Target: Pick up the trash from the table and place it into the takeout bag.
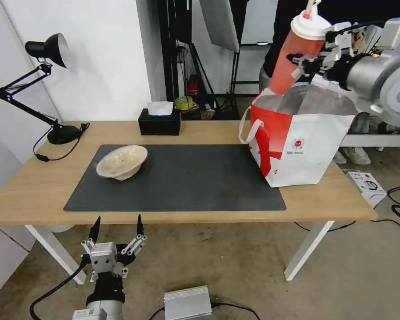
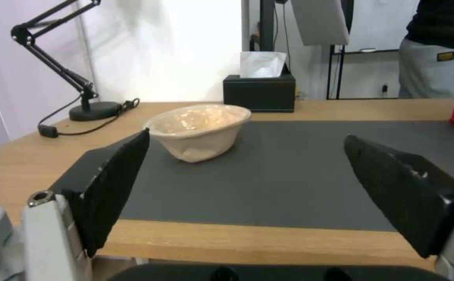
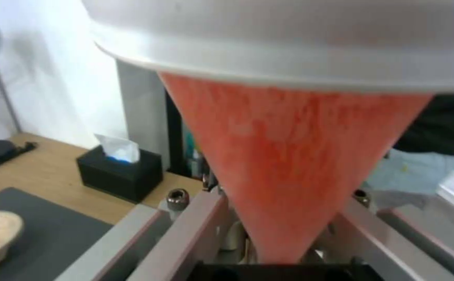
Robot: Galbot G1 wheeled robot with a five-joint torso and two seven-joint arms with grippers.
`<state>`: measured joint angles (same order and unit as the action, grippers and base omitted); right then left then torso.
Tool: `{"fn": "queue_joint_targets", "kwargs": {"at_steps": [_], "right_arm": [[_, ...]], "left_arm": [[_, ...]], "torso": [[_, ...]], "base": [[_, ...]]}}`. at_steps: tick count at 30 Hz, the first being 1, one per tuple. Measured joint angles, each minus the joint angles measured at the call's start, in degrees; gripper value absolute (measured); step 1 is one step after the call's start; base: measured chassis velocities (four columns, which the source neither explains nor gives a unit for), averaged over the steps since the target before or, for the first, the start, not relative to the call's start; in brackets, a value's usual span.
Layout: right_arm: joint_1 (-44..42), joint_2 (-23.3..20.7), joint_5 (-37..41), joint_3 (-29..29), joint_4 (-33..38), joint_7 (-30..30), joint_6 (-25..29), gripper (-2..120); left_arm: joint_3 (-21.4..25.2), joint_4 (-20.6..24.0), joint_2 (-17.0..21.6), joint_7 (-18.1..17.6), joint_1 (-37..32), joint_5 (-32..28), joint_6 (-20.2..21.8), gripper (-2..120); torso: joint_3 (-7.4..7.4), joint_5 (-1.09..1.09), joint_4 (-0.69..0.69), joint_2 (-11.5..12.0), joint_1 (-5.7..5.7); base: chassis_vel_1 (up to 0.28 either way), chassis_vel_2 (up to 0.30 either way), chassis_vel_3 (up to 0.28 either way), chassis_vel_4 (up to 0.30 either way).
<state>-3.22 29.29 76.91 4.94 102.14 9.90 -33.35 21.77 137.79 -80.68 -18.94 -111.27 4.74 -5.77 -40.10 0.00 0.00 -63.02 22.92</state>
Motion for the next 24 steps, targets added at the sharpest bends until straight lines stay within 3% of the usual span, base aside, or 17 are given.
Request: {"fn": "queue_joint_targets", "kwargs": {"at_steps": [24], "right_arm": [[-10.5, 1.4, -10.5, -4.6, -7.4, -1.2, -0.3, 3]], "left_arm": [[-0.2, 0.7, -0.4, -0.1, -1.3, 1.2, -0.6, 100]], "torso": [[-0.01, 0.00, 0.00, 0.0, 0.00]], "base": [[0.000, 0.000, 0.000, 0.000]]}}
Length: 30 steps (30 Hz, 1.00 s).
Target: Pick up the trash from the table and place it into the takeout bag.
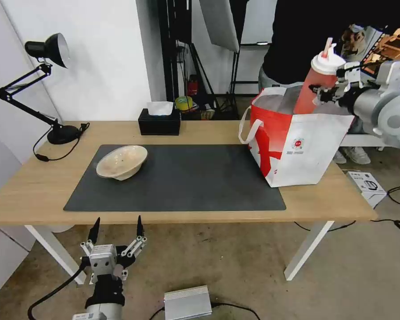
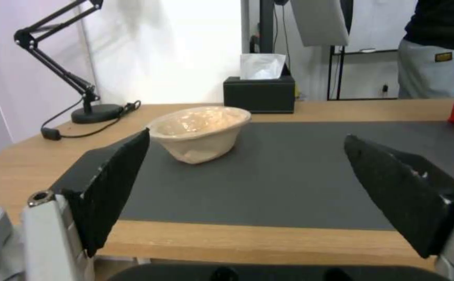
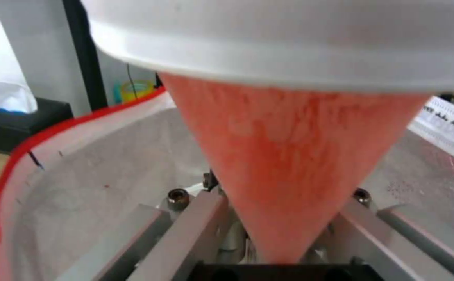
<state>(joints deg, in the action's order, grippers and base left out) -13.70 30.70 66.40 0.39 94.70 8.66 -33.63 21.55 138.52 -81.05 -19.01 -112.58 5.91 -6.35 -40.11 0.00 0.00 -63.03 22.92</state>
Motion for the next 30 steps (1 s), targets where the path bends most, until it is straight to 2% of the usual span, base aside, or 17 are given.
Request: {"fn": "queue_joint_targets", "kwargs": {"at_steps": [12, 15, 16, 18, 20, 21, 24, 26, 29, 30], "right_arm": [[3.5, -0.2, -1.3, 5.2, -1.3, 0.8, -4.4, 6], [5.3, -0.9, -1.3, 7.1, -0.6, 0.6, -6.4, 20], [5.3, -0.9, -1.3, 7.1, -0.6, 0.6, -6.4, 20], [7.3, -1.5, -0.9, 8.5, -0.1, 0.6, -7.7, 30], [8.2, -1.8, -0.9, 9.2, 0.1, 0.4, -7.9, 39], [8.2, -1.8, -0.9, 9.2, 0.1, 0.4, -7.9, 39], [8.8, -2.0, -1.0, 9.7, 0.2, 0.2, -7.9, 52], [8.8, -2.0, -1.0, 9.8, 0.2, 0.2, -7.9, 56], [9.1, -2.2, -1.1, 10.4, 0.3, 0.2, -7.9, 73], [9.1, -2.2, -1.1, 10.4, 0.3, 0.2, -7.9, 73]], "left_arm": [[0.0, 0.0, 0.0, 0.0, 0.1, 0.1, 0.0, 100], [0.0, 0.0, 0.1, 0.0, 0.1, 0.1, 0.0, 100], [0.0, 0.0, 0.1, 0.0, 0.1, 0.1, 0.0, 100], [0.0, 0.0, 0.2, 0.0, 0.2, 0.0, 0.0, 100], [0.1, 0.0, 0.3, 0.0, 0.3, -0.1, 0.0, 100], [0.1, 0.0, 0.3, 0.0, 0.3, -0.1, 0.0, 100], [0.2, 0.3, 0.5, -0.9, 0.3, -0.1, 0.0, 100], [0.3, 0.3, 0.6, -1.1, 0.3, -0.2, 0.1, 100], [0.3, 0.3, 0.7, -1.3, 0.3, -0.2, 0.2, 100], [0.3, 0.3, 0.7, -1.3, 0.3, -0.2, 0.2, 100]], "torso": [[0.00, 0.01, 0.00, 0.0, 0.00], [0.00, 0.00, 0.00, 0.0, 0.00], [0.00, 0.00, 0.00, 0.0, 0.00], [0.01, 0.01, 0.00, 0.0, 0.00], [0.01, 0.01, 0.00, 0.0, 0.00], [0.01, 0.01, 0.00, 0.0, 0.00], [0.01, 0.01, 0.00, 0.0, 0.00], [0.01, 0.01, 0.00, 0.0, 0.00], [0.01, 0.01, 0.00, 0.0, 0.00], [0.01, 0.01, 0.00, 0.0, 0.00]], "base": [[0.000, 0.000, 0.000, 0.000], [0.000, 0.000, 0.000, 0.000], [0.000, 0.000, 0.000, 0.000], [0.000, 0.000, 0.000, 0.000], [0.000, 0.000, 0.000, 0.000], [0.000, 0.000, 0.000, 0.000], [0.000, 0.000, 0.000, 0.000], [0.000, 0.000, 0.000, 0.000], [0.000, 0.000, 0.000, 0.000], [0.000, 0.000, 0.000, 0.000]]}}
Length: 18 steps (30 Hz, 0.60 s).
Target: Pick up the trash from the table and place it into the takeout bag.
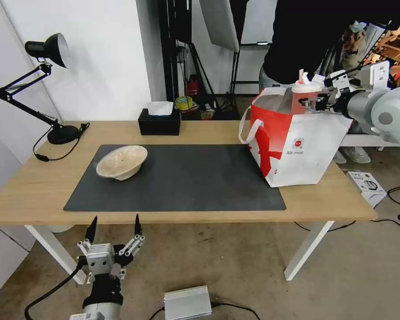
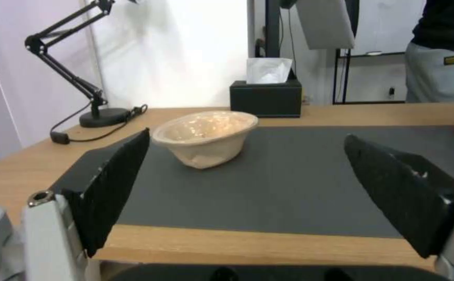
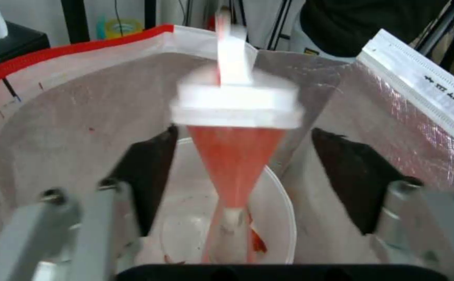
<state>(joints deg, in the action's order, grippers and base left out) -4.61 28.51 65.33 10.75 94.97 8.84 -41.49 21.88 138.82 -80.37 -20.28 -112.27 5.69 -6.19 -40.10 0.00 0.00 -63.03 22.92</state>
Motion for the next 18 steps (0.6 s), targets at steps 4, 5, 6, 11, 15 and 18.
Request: {"fn": "queue_joint_targets", "kwargs": {"at_steps": [4, 5, 6, 11, 15, 18], "right_arm": [[1.0, -0.1, -0.1, 1.3, -0.3, -0.1, 0.0, 89], [1.0, -0.1, -0.1, 1.3, -0.3, -0.1, 0.0, 89], [1.4, -0.3, -0.2, 1.7, -0.3, -0.3, 0.0, 92], [2.8, -0.9, -1.6, 3.2, -0.4, -1.6, 0.0, 100], [3.0, -1.1, -1.8, 3.5, -0.4, -1.7, 0.0, 100], [2.9, -1.1, -2.1, 3.6, -0.3, -1.8, 0.0, 100]], "left_arm": [[-0.1, -0.1, -0.1, 0.0, 0.1, 0.0, 0.0, 100], [-0.1, -0.1, -0.1, 0.0, 0.1, 0.0, 0.0, 100], [-0.1, -0.2, -0.1, 0.0, 0.1, 0.0, 0.0, 100], [-0.2, -0.4, -0.1, 0.0, 0.4, 0.0, 0.1, 100], [-0.2, -0.5, -0.1, 0.0, 0.5, 0.0, 0.1, 100], [-0.1, -0.5, 0.0, 0.0, 0.5, 0.0, 0.1, 100]], "torso": [[0.00, 0.00, 0.00, 0.0, 0.00], [0.00, 0.00, 0.00, 0.0, 0.00], [0.00, 0.00, 0.00, 0.0, 0.00], [0.00, 0.00, 0.00, 0.0, 0.00], [0.00, 0.00, 0.00, 0.0, 0.00], [0.00, 0.00, 0.00, 0.0, 0.00]], "base": [[0.000, 0.000, 0.000, 0.000], [0.000, 0.000, 0.000, 0.000], [0.000, 0.000, 0.000, 0.000], [0.000, 0.000, 0.000, 0.000], [0.000, 0.000, 0.000, 0.000], [0.000, 0.000, 0.000, 0.000]]}}
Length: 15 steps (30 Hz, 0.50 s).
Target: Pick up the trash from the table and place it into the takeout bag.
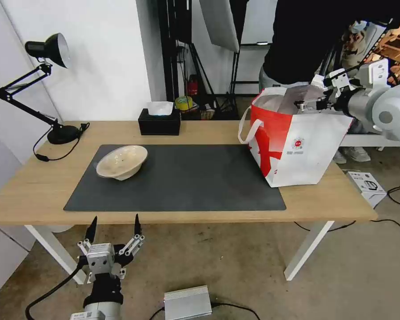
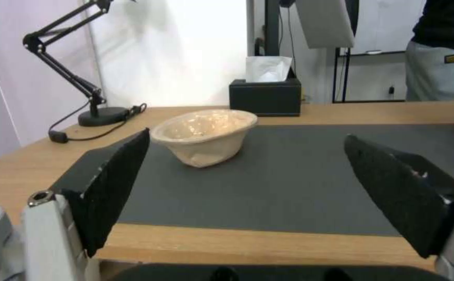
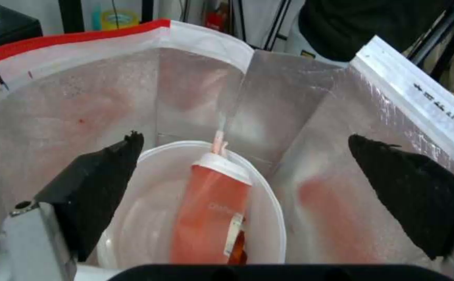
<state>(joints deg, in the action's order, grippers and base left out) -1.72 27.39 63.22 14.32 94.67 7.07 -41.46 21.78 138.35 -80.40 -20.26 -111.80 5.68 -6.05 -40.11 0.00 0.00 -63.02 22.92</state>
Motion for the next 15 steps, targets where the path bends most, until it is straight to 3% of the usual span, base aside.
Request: {"fn": "queue_joint_targets", "kwargs": {"at_steps": [9, 15], "right_arm": [[-1.3, -0.7, 0.0, -0.9, 1.0, -0.1, 0.0, 100], [-4.8, -1.0, 4.3, -6.1, 3.8, 1.7, 0.1, 100]], "left_arm": [[0.0, 0.0, 0.0, 0.0, -0.1, 0.0, 0.0, 100], [0.0, 0.2, 0.0, 0.0, -0.2, 0.0, 0.1, 100]], "torso": [[0.00, 0.00, 0.00, 0.0, 0.00], [0.00, -0.01, 0.00, 0.0, 0.00]], "base": [[0.000, 0.000, 0.000, 0.000], [0.000, 0.000, 0.000, 0.000]]}}
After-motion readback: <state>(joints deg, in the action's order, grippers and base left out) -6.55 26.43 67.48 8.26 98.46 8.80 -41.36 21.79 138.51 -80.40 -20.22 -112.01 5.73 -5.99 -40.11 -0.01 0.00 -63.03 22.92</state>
